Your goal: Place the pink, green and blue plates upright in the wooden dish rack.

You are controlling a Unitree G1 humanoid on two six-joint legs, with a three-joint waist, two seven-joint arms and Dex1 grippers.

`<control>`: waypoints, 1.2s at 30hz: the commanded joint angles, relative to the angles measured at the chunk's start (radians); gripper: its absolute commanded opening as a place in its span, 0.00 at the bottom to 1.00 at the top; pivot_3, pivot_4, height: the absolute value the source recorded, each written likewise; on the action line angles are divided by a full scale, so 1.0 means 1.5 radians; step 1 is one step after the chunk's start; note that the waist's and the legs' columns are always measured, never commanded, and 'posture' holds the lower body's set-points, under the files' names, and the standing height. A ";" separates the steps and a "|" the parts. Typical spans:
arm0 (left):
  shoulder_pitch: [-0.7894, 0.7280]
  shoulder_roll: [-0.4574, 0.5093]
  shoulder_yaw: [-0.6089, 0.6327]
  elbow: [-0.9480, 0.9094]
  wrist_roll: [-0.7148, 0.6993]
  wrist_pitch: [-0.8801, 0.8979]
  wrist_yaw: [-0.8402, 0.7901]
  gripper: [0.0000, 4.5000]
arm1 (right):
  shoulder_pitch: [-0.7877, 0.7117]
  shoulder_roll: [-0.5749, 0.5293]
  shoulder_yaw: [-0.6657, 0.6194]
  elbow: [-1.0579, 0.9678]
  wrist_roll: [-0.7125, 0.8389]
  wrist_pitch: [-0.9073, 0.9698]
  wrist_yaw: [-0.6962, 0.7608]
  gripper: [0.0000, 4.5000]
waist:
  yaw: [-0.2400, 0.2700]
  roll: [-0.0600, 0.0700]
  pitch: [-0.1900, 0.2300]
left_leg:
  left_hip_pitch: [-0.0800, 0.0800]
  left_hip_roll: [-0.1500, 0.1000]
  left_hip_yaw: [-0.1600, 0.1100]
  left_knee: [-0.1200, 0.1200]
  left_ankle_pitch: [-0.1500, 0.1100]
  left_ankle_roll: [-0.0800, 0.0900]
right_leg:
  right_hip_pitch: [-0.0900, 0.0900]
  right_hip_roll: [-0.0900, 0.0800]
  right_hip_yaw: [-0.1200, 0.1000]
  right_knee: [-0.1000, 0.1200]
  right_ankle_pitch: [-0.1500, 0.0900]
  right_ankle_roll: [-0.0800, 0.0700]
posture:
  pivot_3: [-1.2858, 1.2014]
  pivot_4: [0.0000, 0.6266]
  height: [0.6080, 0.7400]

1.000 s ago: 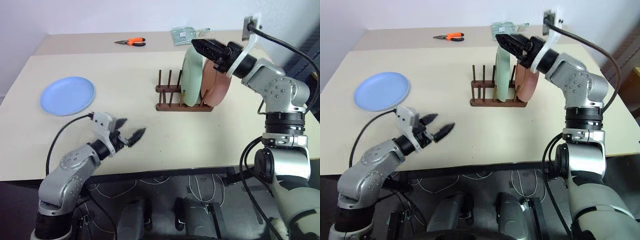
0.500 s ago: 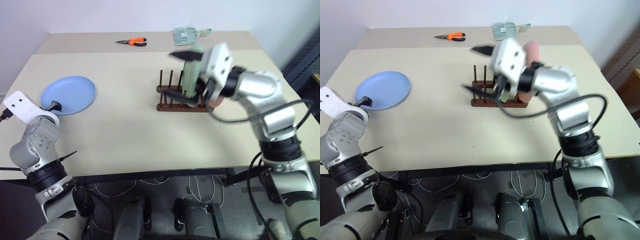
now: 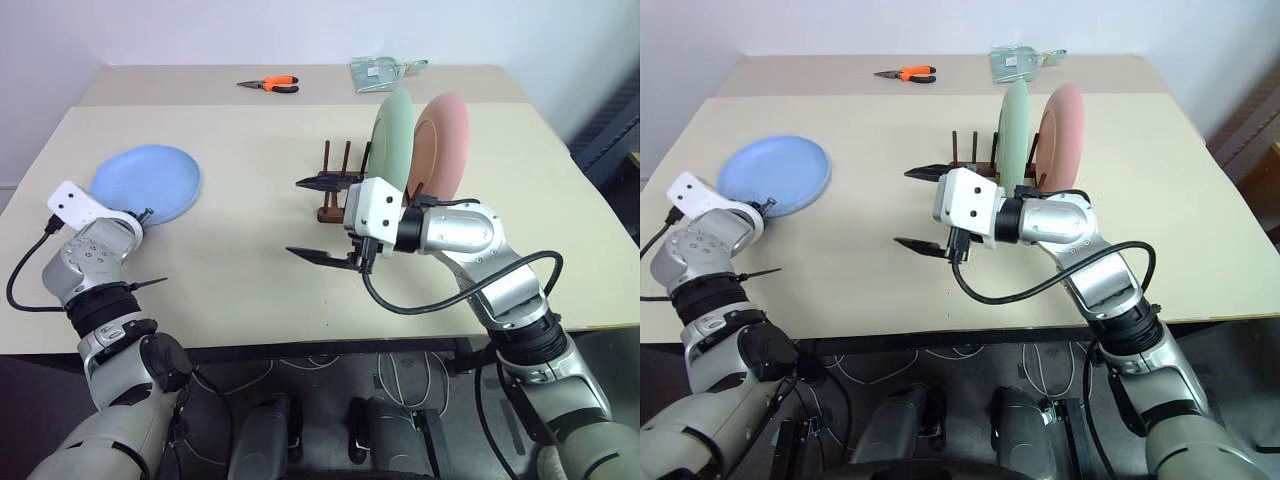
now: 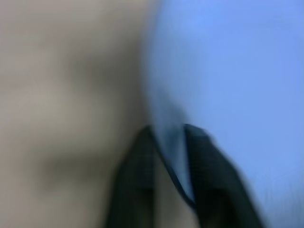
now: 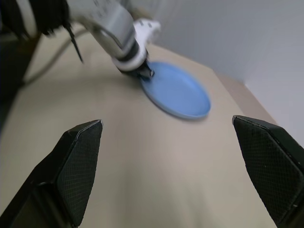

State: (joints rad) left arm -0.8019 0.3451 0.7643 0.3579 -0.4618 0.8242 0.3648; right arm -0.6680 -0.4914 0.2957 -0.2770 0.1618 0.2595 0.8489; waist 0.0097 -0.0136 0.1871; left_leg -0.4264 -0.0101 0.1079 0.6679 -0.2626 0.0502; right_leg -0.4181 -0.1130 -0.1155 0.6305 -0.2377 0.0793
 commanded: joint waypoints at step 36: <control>0.042 -0.083 -0.165 -0.656 -0.204 0.402 -0.128 0.00 | -0.106 0.042 0.066 0.304 -0.343 -0.373 -0.138 0.01 | -0.015 0.000 0.000 | 0.002 0.001 -0.002 0.000 0.001 -0.002 | 0.003 0.002 0.000 -0.001 0.000 0.000 | 0.52 0.24 1.00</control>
State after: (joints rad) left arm -0.7148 0.2172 0.5312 -0.6059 -0.7597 1.4444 0.1954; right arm -0.8008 -0.4281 0.4410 0.2132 -0.3631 -0.2967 0.6623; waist -0.0124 -0.0139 0.1877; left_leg -0.4238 -0.0093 0.1045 0.6676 -0.2608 0.0476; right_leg -0.4138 -0.1099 -0.1152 0.6296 -0.2380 0.0788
